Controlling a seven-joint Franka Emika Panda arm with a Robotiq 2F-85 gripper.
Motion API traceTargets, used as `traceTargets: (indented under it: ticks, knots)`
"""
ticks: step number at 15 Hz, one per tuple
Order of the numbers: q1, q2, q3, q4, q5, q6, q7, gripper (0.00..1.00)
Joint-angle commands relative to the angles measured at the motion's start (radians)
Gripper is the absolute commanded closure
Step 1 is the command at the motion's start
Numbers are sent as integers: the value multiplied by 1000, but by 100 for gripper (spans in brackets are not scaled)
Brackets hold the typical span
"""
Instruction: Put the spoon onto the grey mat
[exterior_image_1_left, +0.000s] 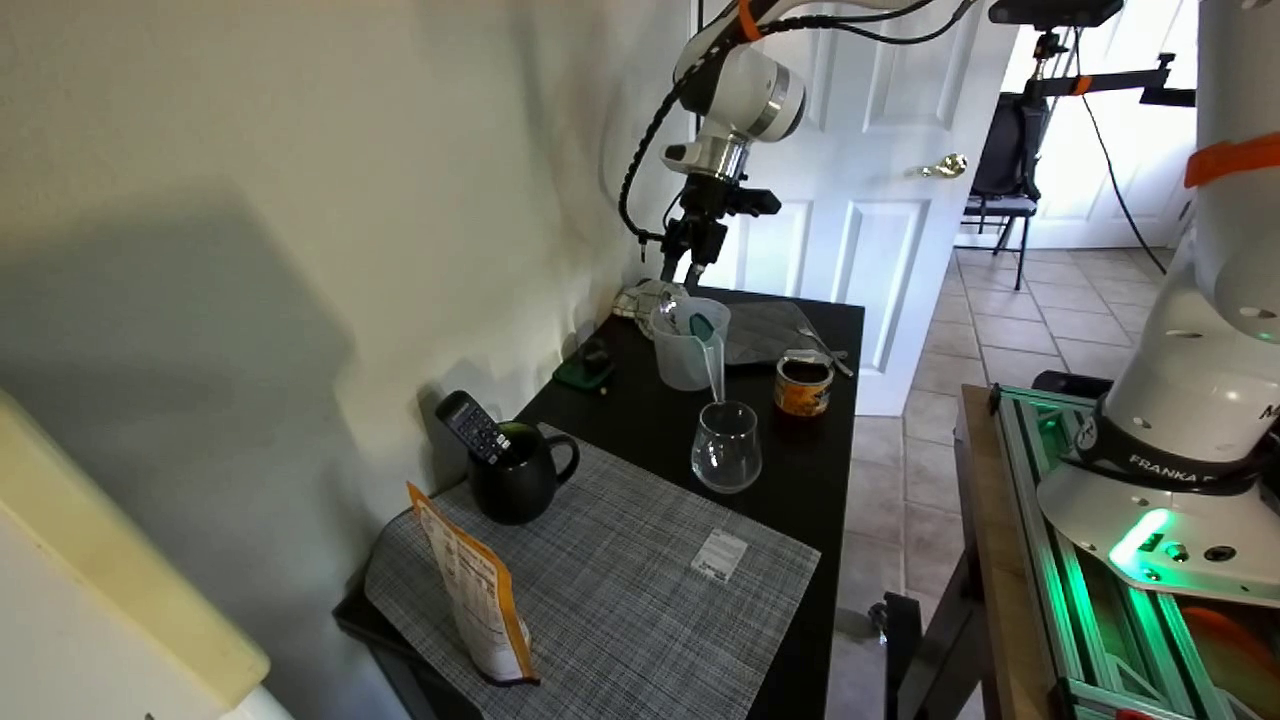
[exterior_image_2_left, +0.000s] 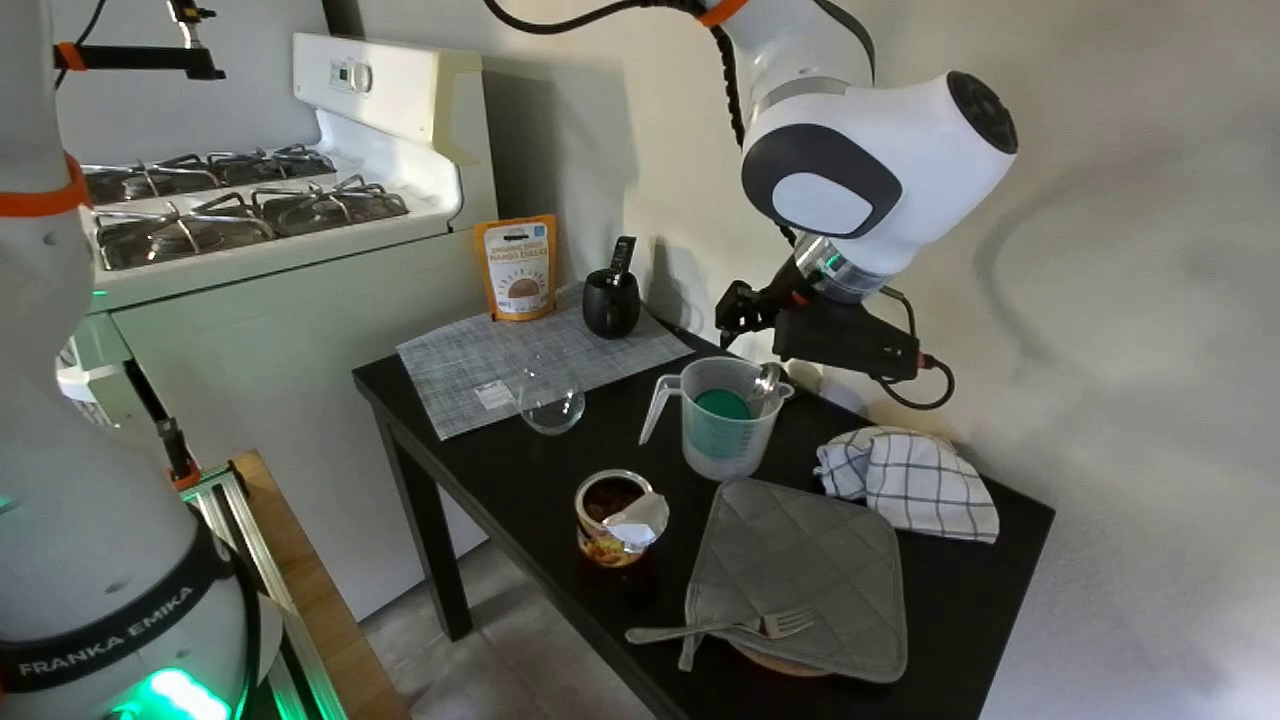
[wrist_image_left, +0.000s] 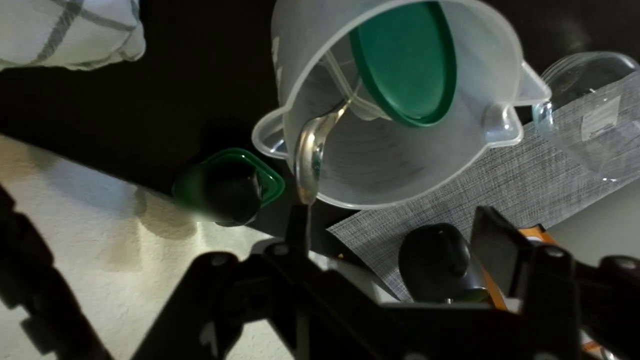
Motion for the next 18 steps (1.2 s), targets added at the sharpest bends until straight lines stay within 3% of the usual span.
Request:
traceTargets:
  ticks: [1,5,9,11,12,14,15,16,17,18]
  knots:
    - [-30,43,25,44,18,3,-15,25]
    - [-44,62,35,66,27,17,-17,26]
    - [-48,84,42,80,33,44,-9,46]
    - [-50,97,47,86,36,66,-7,48]
    - [-50,104,49,87,37,82,-6,55]
    - [-54,115,55,91,38,97,-5,52]
    - [-55,119,59,91,37,105,-4,58]
    - [-57,121,61,91,35,107,-3,77]
    - [-58,122,64,90,31,104,-4,80]
    - [-58,119,66,88,28,101,-6,90]
